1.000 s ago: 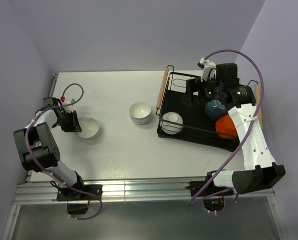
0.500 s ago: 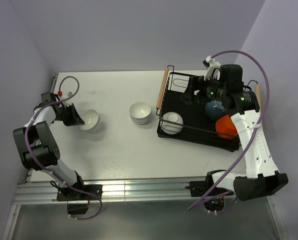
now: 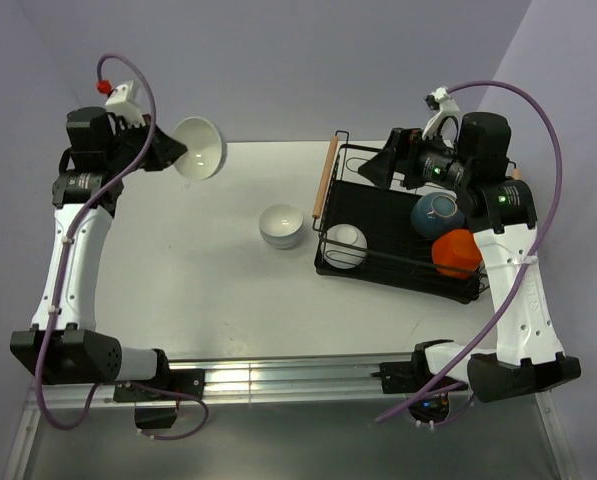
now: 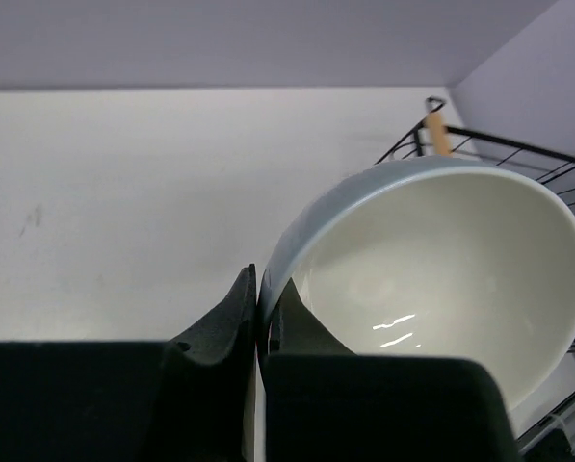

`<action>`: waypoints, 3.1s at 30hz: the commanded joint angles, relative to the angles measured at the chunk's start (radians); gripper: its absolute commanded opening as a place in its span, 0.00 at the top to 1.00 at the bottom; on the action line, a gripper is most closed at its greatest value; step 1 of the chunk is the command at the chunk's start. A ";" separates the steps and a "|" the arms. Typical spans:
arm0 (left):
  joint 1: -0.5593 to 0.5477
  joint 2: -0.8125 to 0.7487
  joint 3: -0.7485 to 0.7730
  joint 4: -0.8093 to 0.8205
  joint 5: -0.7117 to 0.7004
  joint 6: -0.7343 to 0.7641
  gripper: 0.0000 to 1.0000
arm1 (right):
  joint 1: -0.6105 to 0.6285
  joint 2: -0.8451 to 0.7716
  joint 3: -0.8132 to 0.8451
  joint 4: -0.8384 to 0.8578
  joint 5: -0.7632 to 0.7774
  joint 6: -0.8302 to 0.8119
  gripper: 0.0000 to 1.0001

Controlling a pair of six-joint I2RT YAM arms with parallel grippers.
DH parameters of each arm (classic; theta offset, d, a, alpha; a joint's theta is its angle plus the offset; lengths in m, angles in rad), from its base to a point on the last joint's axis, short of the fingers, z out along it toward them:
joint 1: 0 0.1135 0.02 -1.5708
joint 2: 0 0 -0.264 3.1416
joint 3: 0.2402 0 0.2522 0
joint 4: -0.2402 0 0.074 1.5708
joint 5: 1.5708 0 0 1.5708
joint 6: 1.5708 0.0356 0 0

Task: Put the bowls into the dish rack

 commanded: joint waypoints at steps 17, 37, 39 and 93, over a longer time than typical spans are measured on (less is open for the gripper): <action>-0.463 0.083 0.146 0.186 -0.161 -0.366 1.00 | -0.003 -0.011 -0.053 0.261 -0.283 0.311 0.00; -0.632 0.170 0.174 0.233 -0.161 -0.373 1.00 | 0.163 0.084 -0.068 0.287 -0.220 0.340 0.00; -0.633 0.170 0.172 0.246 -0.148 -0.382 1.00 | 0.166 0.094 -0.064 0.286 -0.217 0.341 0.00; -0.615 0.149 0.097 0.299 -0.070 -0.399 0.15 | -0.024 0.042 -0.121 0.248 -0.289 0.251 1.00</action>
